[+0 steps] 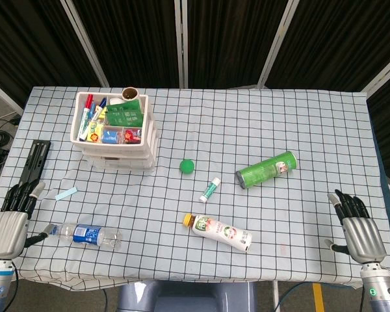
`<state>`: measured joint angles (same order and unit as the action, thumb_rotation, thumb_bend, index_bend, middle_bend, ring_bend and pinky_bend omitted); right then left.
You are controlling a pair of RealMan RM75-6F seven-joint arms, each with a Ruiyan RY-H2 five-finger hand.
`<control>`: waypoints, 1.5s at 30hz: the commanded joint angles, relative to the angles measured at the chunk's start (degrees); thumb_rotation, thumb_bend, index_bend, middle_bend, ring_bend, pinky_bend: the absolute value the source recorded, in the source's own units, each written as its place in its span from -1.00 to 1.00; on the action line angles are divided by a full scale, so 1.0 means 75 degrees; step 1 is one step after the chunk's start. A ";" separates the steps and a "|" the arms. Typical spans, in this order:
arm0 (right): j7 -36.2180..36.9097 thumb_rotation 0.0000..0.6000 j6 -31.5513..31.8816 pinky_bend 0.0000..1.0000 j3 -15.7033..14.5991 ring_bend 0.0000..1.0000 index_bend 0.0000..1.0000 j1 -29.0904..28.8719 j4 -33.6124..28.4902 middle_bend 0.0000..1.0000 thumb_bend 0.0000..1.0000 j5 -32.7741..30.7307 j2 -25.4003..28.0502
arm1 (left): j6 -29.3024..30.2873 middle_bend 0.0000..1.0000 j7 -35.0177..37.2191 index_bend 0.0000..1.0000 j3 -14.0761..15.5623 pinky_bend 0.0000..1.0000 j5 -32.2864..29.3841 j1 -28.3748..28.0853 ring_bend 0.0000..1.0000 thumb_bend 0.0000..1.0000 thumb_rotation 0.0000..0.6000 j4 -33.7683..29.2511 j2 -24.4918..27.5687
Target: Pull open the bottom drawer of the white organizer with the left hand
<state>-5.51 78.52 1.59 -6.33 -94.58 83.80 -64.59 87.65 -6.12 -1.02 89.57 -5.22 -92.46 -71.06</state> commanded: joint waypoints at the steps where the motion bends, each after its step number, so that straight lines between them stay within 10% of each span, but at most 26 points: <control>1: 0.0013 1.00 0.0013 -1.00 -0.0003 -1.00 -1.00 0.0004 -0.0010 -1.00 -0.96 0.0018 0.0008 | -0.0024 -1.00 -0.0018 -1.00 0.0012 -1.00 -0.0017 0.0002 -1.00 -0.54 1.00 -0.0022 0.0016; 16: 0.0018 1.00 0.0058 -1.00 -0.0004 -1.00 -1.00 0.0024 -0.0069 -1.00 -0.96 0.0030 0.0031 | -0.0160 -1.00 0.0307 -1.00 -0.0171 -1.00 -0.0236 -0.0101 -1.00 -0.48 1.00 -0.0273 -0.0095; 19: 0.0026 1.00 0.0034 -1.00 -0.0006 -1.00 -1.00 0.0022 -0.0065 -1.00 -0.96 0.0009 0.0037 | -0.0321 -0.96 0.0326 -1.00 -0.0348 -0.81 -0.0439 -0.0241 -0.90 -0.12 1.00 -0.0228 -0.0296; 22: 0.0029 1.00 0.0017 -1.00 -0.0014 -1.00 -1.00 0.0017 -0.0065 -1.00 -0.96 0.0013 0.0041 | -0.0611 -0.48 0.0502 -1.00 -0.0500 -0.34 -0.0562 -0.0468 -0.36 0.39 1.00 -0.0235 -0.0471; 29: 0.0086 1.00 0.0058 -1.00 -0.0018 -1.00 -1.00 0.0034 -0.0107 -1.00 -0.96 0.0048 0.0084 | -0.1298 0.54 0.1158 -1.00 -0.0741 0.17 -0.0832 -0.0933 0.49 0.51 1.00 -0.0476 -0.0754; 45: 0.0282 1.00 0.0036 -1.00 0.0003 -1.00 -1.00 0.0037 -0.0172 -1.00 -0.96 0.0014 0.0213 | -0.4311 0.77 0.2386 -1.00 -0.1311 0.39 -0.2928 -0.2308 0.69 0.72 1.00 -0.1005 -0.0397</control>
<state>-3.38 78.78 1.62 -6.05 -95.87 83.89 -62.99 56.50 11.94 -10.11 68.90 -21.42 -100.15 -74.00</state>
